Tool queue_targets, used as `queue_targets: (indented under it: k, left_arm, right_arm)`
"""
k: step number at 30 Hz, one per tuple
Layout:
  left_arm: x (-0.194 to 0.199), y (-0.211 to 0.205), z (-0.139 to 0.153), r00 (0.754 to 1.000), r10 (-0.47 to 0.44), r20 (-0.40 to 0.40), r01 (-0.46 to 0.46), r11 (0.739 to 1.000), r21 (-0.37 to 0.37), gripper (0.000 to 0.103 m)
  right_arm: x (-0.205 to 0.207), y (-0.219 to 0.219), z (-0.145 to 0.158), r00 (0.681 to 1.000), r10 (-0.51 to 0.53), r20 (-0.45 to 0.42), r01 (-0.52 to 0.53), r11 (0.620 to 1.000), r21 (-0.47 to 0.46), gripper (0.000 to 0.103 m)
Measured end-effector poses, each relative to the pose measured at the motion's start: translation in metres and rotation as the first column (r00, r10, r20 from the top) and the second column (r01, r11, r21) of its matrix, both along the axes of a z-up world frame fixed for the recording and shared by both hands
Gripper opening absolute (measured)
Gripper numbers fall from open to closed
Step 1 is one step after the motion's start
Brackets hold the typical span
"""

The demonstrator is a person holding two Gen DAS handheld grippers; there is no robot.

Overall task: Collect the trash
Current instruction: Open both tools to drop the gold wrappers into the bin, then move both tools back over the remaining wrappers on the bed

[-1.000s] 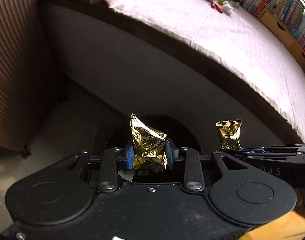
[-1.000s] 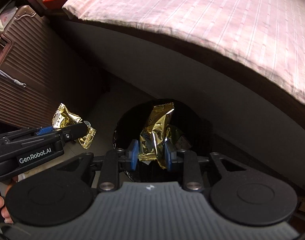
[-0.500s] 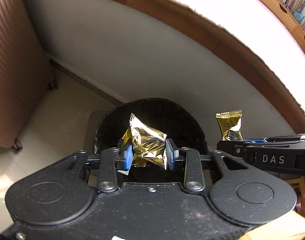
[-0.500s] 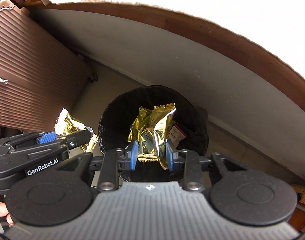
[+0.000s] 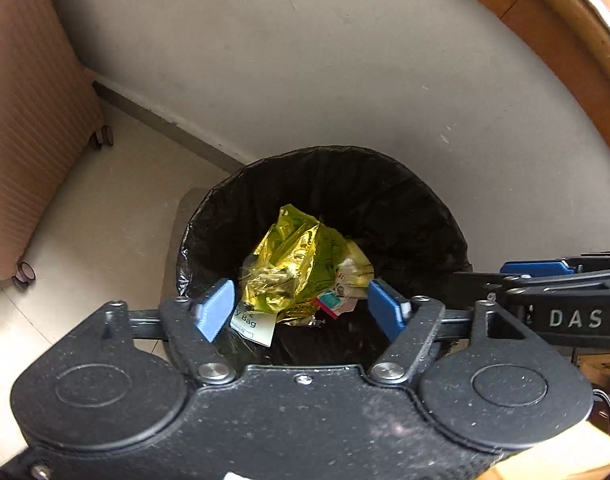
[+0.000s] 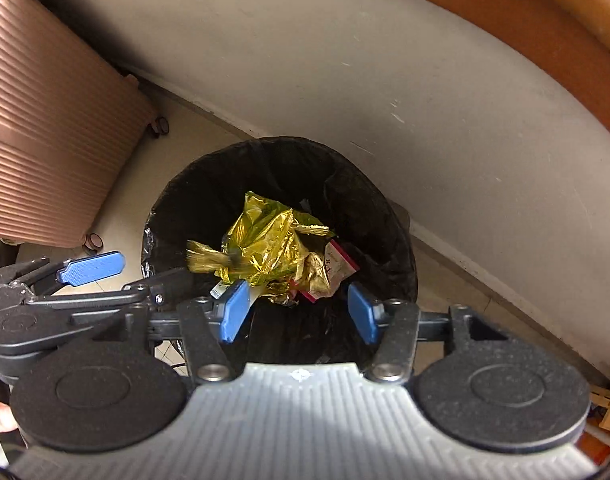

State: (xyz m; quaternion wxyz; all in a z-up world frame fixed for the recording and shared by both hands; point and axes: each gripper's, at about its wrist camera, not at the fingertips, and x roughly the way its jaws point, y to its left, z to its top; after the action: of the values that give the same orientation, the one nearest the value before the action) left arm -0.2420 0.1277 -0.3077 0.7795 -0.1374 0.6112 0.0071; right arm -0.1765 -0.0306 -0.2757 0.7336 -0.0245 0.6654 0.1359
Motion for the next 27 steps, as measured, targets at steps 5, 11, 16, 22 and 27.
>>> queue_targets:
  k: [5,11,16,22,27]
  left_arm:
    - [0.001,0.004,0.019,1.0,0.005,0.01,-0.005,1.0,-0.002,0.074]
    - [0.003,0.002,0.083,0.997,-0.012,0.071,0.011,1.0,0.006,0.077]
    - [0.008,-0.004,0.153,0.984,-0.014,0.177,0.012,1.0,0.012,0.08]
    - [0.03,-0.009,0.23,0.942,0.023,0.335,-0.027,1.0,0.007,0.085]
    - [0.064,-0.013,0.281,0.888,0.041,0.457,-0.046,0.999,0.0,0.088]
  right_arm:
    - [0.004,-0.008,0.009,1.0,-0.03,0.002,0.03,1.0,0.004,0.071]
    - [0.008,-0.018,0.061,0.996,-0.053,0.077,0.049,0.997,0.055,0.073]
    - [0.01,-0.032,0.133,0.979,-0.081,0.187,0.058,0.991,0.124,0.076]
    - [0.021,-0.058,0.216,0.917,-0.138,0.375,0.072,0.98,0.185,0.083]
    - [0.052,-0.089,0.261,0.848,-0.218,0.482,0.115,0.965,0.234,0.086]
